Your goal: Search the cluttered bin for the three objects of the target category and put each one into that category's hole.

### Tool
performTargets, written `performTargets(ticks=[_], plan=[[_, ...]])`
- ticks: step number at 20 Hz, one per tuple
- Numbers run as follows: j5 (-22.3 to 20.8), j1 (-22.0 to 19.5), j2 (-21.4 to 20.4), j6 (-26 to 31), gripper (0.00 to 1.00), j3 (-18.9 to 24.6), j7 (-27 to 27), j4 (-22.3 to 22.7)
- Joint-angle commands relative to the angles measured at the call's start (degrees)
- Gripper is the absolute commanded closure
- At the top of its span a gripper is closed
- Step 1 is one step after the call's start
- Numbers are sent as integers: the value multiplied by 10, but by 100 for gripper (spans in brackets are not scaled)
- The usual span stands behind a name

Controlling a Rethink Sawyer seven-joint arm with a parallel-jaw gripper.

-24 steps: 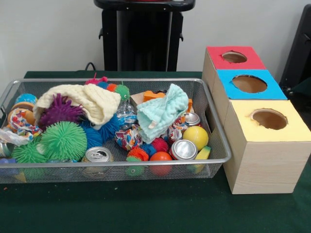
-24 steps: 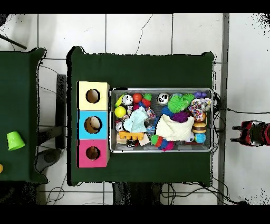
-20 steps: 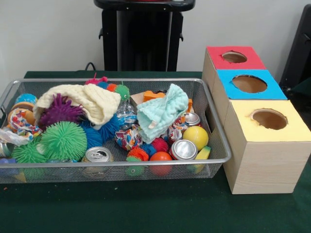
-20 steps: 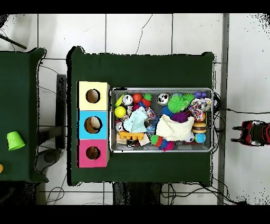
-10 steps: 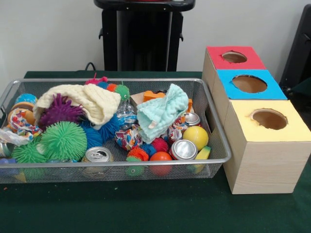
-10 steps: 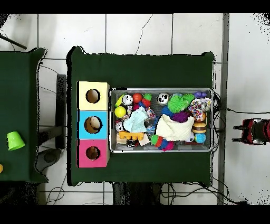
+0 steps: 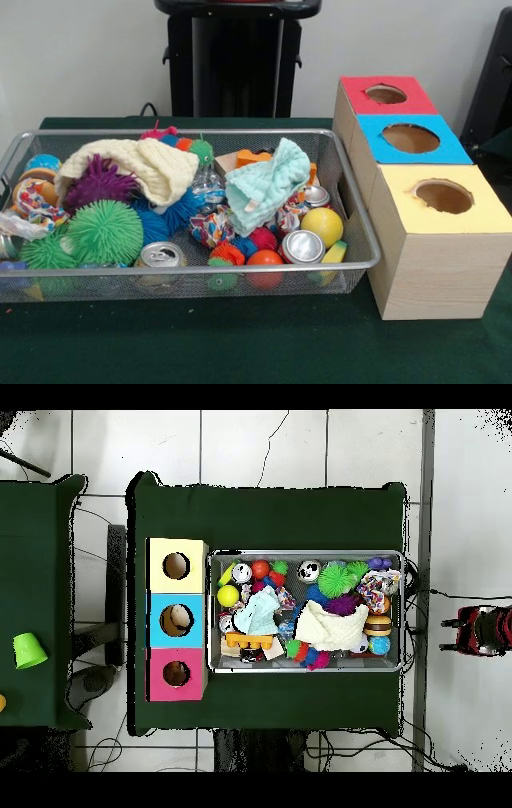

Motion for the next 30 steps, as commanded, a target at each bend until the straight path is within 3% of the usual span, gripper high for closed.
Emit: performTargets(ticks=[1,12,30], plan=[[-1,27,-12,-7,0,-31,-7,76],[6,48,-23,-24,0,-45,40,96],[40,106,-56,-91,0,-85,178,175]])
